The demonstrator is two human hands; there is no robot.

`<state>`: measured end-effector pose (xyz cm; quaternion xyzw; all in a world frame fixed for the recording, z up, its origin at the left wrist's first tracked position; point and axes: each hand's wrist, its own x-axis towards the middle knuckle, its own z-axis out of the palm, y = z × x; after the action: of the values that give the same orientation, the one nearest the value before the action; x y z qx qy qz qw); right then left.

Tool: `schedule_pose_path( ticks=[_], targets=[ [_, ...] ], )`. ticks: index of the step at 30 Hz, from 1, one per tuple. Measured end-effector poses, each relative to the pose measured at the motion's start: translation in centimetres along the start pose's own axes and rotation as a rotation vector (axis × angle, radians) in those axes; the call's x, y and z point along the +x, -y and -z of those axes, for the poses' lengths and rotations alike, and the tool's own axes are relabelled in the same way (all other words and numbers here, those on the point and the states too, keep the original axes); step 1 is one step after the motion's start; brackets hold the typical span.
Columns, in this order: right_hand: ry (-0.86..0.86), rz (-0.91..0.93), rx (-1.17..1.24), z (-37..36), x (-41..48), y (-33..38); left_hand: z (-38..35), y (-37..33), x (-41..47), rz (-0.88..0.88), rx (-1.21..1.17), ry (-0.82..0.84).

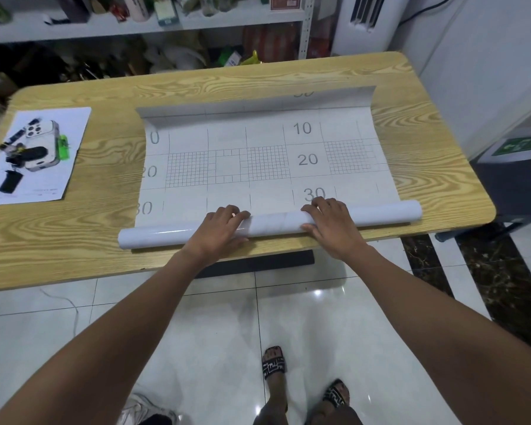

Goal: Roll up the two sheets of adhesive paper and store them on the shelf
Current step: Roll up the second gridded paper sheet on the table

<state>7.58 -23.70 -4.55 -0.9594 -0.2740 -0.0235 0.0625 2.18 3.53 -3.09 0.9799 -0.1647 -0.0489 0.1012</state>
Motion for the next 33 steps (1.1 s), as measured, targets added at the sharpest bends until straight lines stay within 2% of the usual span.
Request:
schedule_pose_path(
  ticks=[16, 23, 29, 33],
  targets=[
    [-0.057, -0.049, -0.099, -0.18, -0.08, 0.80, -0.07, -0.10, 0.34, 0.065, -0.024, 0.078],
    [-0.018, -0.050, -0.037, -0.12, -0.13, 0.73, 0.07, 0.44, 0.28, 0.051, -0.035, 0.133],
    [-0.022, -0.019, 0.010, -0.09, -0.29, 0.68, 0.29, 0.33, 0.57, 0.008, -0.001, 0.035],
    [-0.015, -0.008, 0.007, -0.24, -0.23, 0.55, 0.49, 0.16, 0.68, 0.002, 0.019, 0.038]
  ],
)
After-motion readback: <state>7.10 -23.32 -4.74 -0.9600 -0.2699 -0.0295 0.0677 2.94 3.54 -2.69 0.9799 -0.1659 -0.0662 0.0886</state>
